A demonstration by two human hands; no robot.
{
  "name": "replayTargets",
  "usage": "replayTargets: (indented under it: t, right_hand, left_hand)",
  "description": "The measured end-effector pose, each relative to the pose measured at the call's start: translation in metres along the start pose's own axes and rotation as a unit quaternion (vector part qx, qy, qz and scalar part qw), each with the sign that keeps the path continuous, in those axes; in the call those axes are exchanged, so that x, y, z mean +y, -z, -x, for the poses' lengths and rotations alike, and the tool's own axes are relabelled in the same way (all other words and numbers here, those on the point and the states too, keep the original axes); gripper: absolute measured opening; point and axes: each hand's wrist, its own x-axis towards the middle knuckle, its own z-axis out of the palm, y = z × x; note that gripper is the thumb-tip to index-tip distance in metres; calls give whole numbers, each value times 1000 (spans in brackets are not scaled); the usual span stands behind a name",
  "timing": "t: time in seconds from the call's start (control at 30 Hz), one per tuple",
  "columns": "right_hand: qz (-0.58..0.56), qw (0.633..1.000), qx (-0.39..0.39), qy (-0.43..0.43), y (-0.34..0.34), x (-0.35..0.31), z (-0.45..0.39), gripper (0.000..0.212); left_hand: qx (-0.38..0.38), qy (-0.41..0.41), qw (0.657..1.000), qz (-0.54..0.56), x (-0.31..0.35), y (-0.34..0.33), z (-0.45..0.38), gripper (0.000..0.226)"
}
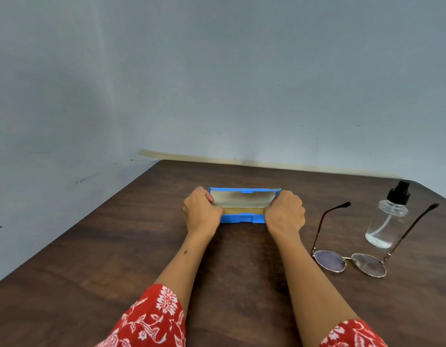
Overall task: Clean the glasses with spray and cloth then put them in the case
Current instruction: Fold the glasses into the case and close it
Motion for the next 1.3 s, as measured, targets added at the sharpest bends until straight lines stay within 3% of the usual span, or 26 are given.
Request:
replayTargets:
  t: [0.17, 0.37, 0.57, 0.67, 0.8, 0.97, 1.07, 1.17, 1.23, 1.3]
  right_hand:
    - [-9, 1000, -17, 1, 0, -1, 2, 24]
    - [12, 998, 35, 59, 0, -3, 24, 20]
    - [13, 988, 85, 126, 13, -6, 62, 44]
    - [-34, 977, 101, 182, 31, -7, 83, 43]
    - [-140, 935, 157, 286, 64, -2, 104, 43]
    - [-215, 844, 341, 352, 110, 19, 112, 35]
    - [-259, 818, 412, 307, 130, 47, 101, 39]
    - [-338, 833, 411, 152, 139, 81, 84, 38]
    - [-358, 862, 359, 28, 140, 105, 68, 37]
    - [-349, 899, 255, -76, 137, 128, 52, 38]
  left_hand:
    - [-8, -1, 1000, 5, -2, -1, 0, 11]
    - [17, -31, 999, 27, 1, 3, 10, 10]
    - [56, -67, 994, 68, 7, 9, 41, 26]
    - [76, -93, 988, 101, 17, 12, 62, 31]
    - [74, -131, 976, 155, 32, 12, 92, 32]
    - [21, -167, 964, 204, 50, 2, 125, 20]
    - [-48, -164, 961, 218, 57, -9, 137, 17]
    - [-124, -96, 969, 192, 60, -21, 142, 28]
    - [-148, -69, 975, 152, 59, -28, 142, 34]
    - [-159, -62, 979, 112, 56, -33, 142, 35]
